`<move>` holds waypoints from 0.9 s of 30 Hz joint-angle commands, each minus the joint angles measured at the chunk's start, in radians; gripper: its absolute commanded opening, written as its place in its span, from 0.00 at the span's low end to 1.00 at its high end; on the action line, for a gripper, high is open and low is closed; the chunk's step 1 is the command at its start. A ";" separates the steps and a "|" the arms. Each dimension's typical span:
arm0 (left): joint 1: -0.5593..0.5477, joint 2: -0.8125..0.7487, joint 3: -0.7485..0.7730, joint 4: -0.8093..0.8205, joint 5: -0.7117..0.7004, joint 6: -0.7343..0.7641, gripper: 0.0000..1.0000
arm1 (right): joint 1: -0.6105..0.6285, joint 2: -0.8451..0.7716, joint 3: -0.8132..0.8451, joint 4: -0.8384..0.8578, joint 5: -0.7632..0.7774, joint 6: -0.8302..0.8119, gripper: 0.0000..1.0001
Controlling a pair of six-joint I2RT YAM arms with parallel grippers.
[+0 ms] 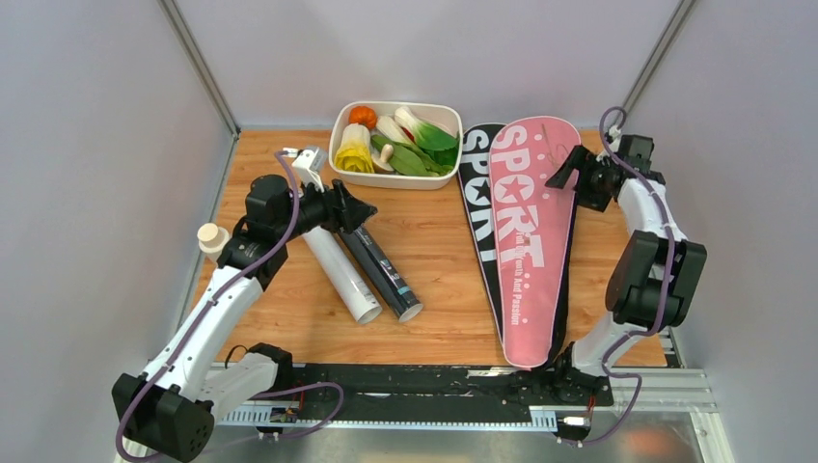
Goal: Pack up the badminton gear
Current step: Place the racket bag at the racket bag, then reset both arms
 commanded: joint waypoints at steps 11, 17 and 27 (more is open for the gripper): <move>-0.001 -0.085 0.125 -0.026 -0.098 0.050 0.73 | 0.466 -0.330 0.188 -0.223 0.449 0.101 1.00; -0.002 -0.133 0.163 -0.044 -0.097 0.009 0.73 | 0.528 -0.609 0.043 -0.182 0.411 0.180 1.00; -0.004 -0.283 0.128 -0.114 -0.167 0.000 0.73 | 0.527 -0.979 -0.163 -0.164 0.352 0.215 1.00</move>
